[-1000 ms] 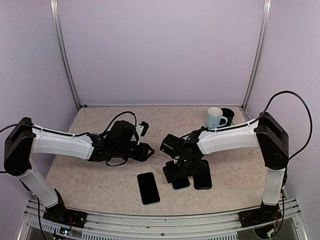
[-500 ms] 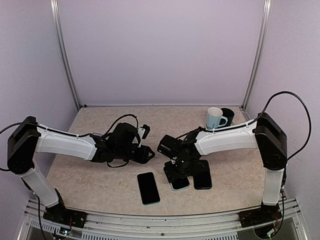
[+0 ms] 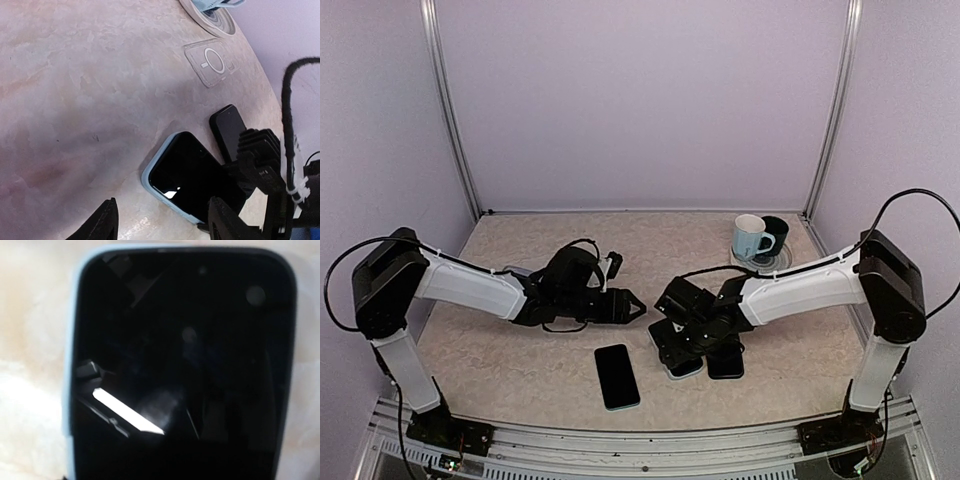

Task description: Put the phone into the phone case

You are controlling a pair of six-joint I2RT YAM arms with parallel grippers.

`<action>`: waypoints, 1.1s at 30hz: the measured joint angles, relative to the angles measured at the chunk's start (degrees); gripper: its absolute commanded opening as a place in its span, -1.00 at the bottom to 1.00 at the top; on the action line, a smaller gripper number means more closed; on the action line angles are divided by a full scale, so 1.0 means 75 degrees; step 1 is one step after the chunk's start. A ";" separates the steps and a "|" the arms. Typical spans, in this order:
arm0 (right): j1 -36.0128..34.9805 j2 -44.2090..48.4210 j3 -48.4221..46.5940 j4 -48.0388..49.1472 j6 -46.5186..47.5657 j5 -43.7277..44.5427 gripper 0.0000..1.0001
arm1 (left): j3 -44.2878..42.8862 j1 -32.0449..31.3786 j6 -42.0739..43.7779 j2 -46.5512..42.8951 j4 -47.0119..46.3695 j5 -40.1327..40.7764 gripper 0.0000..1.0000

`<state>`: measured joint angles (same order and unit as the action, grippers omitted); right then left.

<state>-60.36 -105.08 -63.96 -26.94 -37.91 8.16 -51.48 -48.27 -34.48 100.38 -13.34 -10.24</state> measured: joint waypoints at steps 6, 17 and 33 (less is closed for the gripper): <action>0.0105 0.0490 0.0839 0.1055 0.0271 0.0044 -0.30 | -0.0029 0.0096 -0.0845 0.0472 -0.0883 -0.0525 0.39; 0.0268 0.0423 0.0431 0.0589 0.0274 -0.0082 0.48 | -0.0076 0.0262 -0.1565 0.1247 -0.1224 -0.0746 0.33; 0.1498 0.0895 -0.0032 -0.0393 0.0804 -0.1413 -0.33 | -0.0230 -0.0332 -0.0458 0.0638 0.0501 0.0198 -0.30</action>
<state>-49.12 -98.37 -64.20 -29.89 -31.88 -2.44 -53.21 -50.76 -37.91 105.16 -9.58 -8.75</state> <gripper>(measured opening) 0.361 0.406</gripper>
